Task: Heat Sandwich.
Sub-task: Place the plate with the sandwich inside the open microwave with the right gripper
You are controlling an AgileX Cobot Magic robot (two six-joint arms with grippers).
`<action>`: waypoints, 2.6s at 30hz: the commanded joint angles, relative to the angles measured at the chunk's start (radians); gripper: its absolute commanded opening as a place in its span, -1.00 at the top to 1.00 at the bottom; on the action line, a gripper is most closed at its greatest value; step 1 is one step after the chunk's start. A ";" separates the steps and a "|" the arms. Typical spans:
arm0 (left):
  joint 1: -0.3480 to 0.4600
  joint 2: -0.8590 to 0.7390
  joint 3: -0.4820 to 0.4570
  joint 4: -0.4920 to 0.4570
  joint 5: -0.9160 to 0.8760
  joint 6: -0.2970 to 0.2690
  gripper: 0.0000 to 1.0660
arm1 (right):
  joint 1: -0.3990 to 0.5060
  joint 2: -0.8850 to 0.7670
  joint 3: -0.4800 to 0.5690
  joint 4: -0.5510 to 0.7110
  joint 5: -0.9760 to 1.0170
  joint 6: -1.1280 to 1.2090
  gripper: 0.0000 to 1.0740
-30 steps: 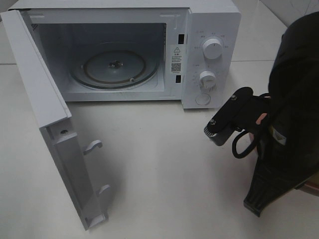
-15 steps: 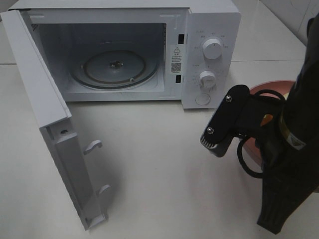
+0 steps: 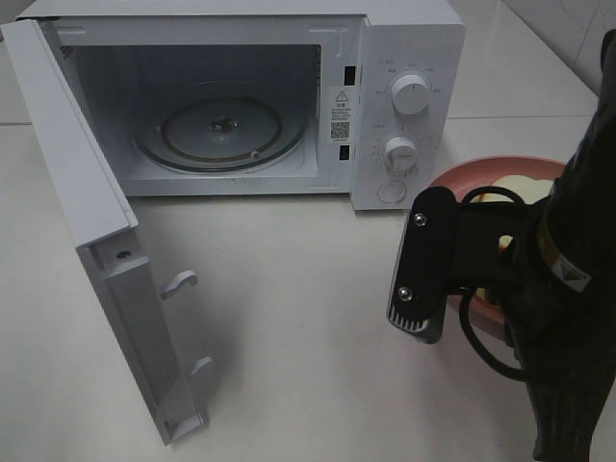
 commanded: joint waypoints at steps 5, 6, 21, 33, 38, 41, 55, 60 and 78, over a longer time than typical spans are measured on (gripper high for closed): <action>-0.007 -0.022 0.003 -0.002 -0.002 -0.006 -0.83 | 0.004 -0.006 0.007 0.012 -0.084 -0.229 1.00; -0.007 -0.022 0.003 -0.002 -0.002 -0.006 -0.83 | 0.004 -0.006 0.007 0.019 -0.091 -0.254 1.00; -0.007 -0.022 0.003 -0.002 -0.002 -0.006 -0.83 | 0.004 -0.006 0.007 0.075 -0.213 -0.617 0.99; -0.007 -0.022 0.003 -0.002 -0.002 -0.006 -0.83 | 0.003 -0.006 0.007 0.074 -0.250 -0.721 0.98; -0.007 -0.022 0.003 -0.002 -0.002 -0.006 -0.83 | -0.001 -0.006 0.007 0.076 -0.272 -0.913 0.98; -0.007 -0.022 0.003 -0.002 -0.002 -0.006 -0.83 | -0.013 -0.006 0.007 0.079 -0.282 -0.955 0.98; -0.007 -0.022 0.003 -0.002 -0.002 -0.006 -0.83 | -0.108 0.084 -0.028 0.153 -0.371 -1.136 0.98; -0.007 -0.022 0.003 -0.002 -0.002 -0.006 -0.83 | -0.108 0.149 -0.085 0.152 -0.372 -1.136 0.98; -0.007 -0.022 0.003 -0.002 -0.002 -0.006 -0.83 | -0.117 0.376 -0.318 0.149 -0.349 -1.136 0.98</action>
